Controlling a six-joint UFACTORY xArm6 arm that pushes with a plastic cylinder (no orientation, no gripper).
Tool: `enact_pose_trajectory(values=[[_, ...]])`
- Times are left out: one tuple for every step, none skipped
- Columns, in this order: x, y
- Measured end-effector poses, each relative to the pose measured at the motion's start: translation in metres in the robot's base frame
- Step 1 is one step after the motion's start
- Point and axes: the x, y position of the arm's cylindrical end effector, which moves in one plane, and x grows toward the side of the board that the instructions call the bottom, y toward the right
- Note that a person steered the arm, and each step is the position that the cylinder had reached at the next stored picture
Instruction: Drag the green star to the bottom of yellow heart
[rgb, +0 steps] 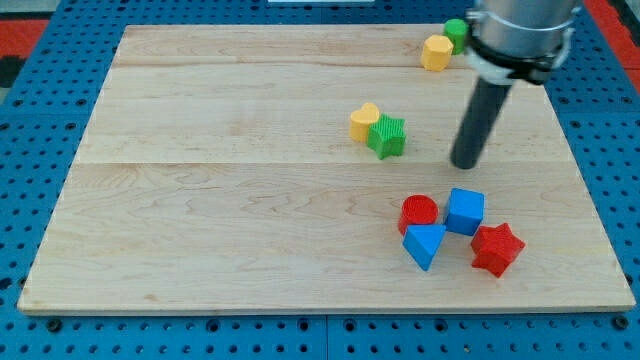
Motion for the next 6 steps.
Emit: enact_pose_trajectory(values=[[-0.02, -0.039], [-0.035, -0.088], [-0.037, -0.099], [-0.028, -0.099], [0.018, -0.097], [0.0, -0.132]])
